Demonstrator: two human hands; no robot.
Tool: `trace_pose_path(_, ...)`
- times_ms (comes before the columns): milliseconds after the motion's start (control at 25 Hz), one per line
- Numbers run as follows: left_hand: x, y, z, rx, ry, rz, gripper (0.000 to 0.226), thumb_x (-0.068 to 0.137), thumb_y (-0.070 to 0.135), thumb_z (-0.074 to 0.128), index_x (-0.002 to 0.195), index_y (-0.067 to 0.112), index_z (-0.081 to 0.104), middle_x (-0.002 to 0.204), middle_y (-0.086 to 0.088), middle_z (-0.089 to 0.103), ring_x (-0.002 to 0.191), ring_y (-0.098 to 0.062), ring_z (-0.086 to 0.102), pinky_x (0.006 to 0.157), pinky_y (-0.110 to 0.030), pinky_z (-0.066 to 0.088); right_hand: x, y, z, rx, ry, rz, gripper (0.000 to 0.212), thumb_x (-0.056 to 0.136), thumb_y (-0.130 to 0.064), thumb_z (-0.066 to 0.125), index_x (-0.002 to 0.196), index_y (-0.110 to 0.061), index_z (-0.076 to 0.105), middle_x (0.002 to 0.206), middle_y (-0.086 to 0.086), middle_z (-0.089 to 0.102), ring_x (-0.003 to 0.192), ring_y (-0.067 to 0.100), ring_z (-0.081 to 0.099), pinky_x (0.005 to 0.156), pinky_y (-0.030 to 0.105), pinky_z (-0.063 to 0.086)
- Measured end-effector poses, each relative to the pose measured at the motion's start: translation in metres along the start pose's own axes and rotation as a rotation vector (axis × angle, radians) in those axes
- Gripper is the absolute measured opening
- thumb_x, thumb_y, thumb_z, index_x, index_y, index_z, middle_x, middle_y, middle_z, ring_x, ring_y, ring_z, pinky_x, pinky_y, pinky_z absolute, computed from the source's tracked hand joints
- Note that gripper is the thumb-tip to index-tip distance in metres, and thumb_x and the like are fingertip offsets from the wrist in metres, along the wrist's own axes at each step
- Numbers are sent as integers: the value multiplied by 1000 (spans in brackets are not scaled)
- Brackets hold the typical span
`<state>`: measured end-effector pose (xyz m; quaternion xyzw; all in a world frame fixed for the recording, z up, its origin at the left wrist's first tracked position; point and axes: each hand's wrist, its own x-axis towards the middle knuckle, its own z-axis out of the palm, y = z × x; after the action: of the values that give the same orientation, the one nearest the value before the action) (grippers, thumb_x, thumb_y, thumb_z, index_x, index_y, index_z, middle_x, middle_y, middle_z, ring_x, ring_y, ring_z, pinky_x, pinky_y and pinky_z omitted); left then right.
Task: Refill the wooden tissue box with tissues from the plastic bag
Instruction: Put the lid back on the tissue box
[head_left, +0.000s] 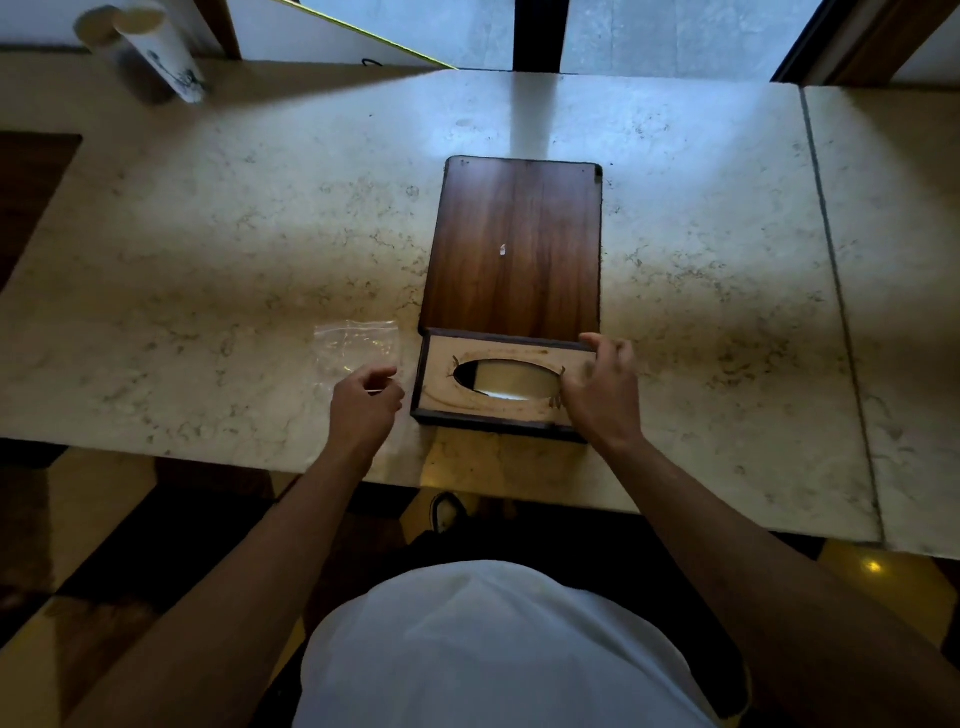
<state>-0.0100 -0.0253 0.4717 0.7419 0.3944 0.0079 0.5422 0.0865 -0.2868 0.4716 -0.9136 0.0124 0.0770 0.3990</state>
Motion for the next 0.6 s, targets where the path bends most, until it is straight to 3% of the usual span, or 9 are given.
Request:
trace_pose_path(160, -5, -7, -21, -46, 26, -7, 22, 93, 8, 63, 112, 16, 71, 101, -8, 72, 95, -24, 73, 86, -41, 62, -3, -32, 19, -54, -1, -139, 45, 87, -13, 64, 131, -15, 55, 133, 10, 45, 111, 9, 41, 88, 15, 36)
trace_pose_path(360, 14, -20, -63, -25, 45, -13, 20, 90, 11, 64, 108, 17, 72, 98, -8, 73, 90, -26, 73, 90, -49, 59, -21, -77, 64, -2, -130, -192, 36, 90, -18, 62, 126, -19, 58, 129, 3, 47, 106, 7, 46, 79, 8, 36)
trace_pose_path(480, 31, -33, -88, 58, 29, -20, 26, 89, 11, 64, 114, 10, 72, 107, -11, 73, 100, -28, 70, 94, -48, 57, -38, -105, 95, -7, -197, -254, 29, 90, -16, 63, 120, -16, 63, 115, 2, 57, 100, 12, 56, 83, 25, 51)
trace_pose_path(600, 48, -47, -107, 179, 26, -30, 31, 88, 15, 63, 117, 12, 71, 115, -10, 72, 98, -21, 66, 88, -34, 53, -51, -131, 131, -55, -248, -247, 29, 88, -14, 62, 117, -11, 67, 108, 6, 68, 92, 15, 62, 83, 31, 55)
